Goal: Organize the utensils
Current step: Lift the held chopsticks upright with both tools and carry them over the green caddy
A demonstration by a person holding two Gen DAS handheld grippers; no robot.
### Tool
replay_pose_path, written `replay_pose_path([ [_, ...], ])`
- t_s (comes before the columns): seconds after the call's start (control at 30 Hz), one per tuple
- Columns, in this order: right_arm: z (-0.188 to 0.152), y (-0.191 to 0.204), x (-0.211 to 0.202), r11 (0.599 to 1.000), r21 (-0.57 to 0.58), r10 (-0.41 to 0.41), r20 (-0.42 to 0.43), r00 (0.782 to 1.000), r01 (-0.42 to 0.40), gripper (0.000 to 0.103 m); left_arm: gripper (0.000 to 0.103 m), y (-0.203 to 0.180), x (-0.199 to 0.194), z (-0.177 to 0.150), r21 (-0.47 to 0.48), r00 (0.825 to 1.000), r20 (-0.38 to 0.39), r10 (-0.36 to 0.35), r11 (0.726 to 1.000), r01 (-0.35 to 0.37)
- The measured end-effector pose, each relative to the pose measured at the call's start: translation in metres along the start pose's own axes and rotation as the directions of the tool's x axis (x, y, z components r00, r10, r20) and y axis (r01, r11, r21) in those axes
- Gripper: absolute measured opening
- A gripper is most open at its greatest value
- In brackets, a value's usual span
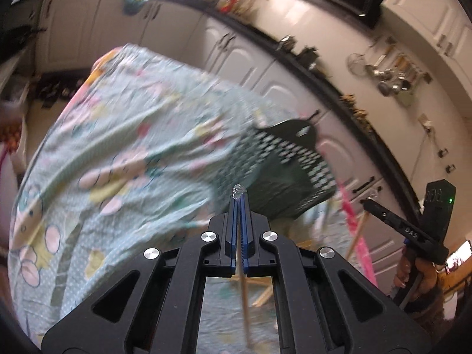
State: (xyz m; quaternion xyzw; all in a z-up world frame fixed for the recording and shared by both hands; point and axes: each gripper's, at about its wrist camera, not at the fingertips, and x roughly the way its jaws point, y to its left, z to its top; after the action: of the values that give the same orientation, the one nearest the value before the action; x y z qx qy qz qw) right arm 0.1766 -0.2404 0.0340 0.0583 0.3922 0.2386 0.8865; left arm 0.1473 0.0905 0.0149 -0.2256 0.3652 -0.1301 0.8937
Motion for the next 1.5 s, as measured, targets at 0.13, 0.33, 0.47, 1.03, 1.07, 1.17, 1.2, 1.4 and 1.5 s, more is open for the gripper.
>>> replay_pose_path([
  [0.13,0.012,0.019,-0.022,0.998,-0.056,0.018,0.065,0.998,-0.014,0.006,0.0,-0.03,-0.015,0.013,0.057,0.998,0.038,-0.053,0.997,0.051],
  [0.33,0.031,0.043,-0.053,0.993,-0.11,0.058,0.163,0.985,-0.041,0.006,0.0,-0.067,-0.032,0.034,0.124,0.99,0.086,-0.115,0.987,0.103],
  [0.47,0.044,0.058,-0.073,0.987,-0.157,0.073,0.255,0.964,-0.034,0.005,0.0,-0.088,-0.042,0.051,0.16,0.981,0.128,-0.148,0.979,0.127],
  [1.03,0.107,0.074,-0.101,0.977,-0.211,0.122,0.512,0.85,-0.012,0.006,0.0,-0.14,-0.054,0.119,0.246,0.941,0.287,-0.18,0.963,0.11],
  [1.07,0.108,0.072,-0.101,0.978,-0.208,0.111,0.523,0.845,0.0,0.006,0.0,-0.14,-0.053,0.123,0.244,0.939,0.292,-0.179,0.964,0.108],
  [1.17,0.111,0.071,-0.099,0.977,-0.212,0.089,0.551,0.83,0.037,0.006,0.0,-0.14,-0.048,0.133,0.249,0.935,0.315,-0.165,0.965,0.086],
  [1.2,0.113,0.07,-0.097,0.976,-0.215,0.083,0.558,0.826,0.047,0.006,0.0,-0.14,-0.046,0.134,0.251,0.934,0.317,-0.162,0.964,0.081],
  [1.4,0.117,0.068,-0.082,0.969,-0.227,0.052,0.572,0.819,0.097,0.006,0.0,-0.132,-0.026,0.139,0.254,0.933,0.334,-0.136,0.966,0.05],
  [1.5,0.116,0.066,-0.068,0.967,-0.228,0.038,0.566,0.824,0.112,0.006,0.0,-0.124,-0.013,0.136,0.246,0.935,0.328,-0.132,0.968,0.05],
])
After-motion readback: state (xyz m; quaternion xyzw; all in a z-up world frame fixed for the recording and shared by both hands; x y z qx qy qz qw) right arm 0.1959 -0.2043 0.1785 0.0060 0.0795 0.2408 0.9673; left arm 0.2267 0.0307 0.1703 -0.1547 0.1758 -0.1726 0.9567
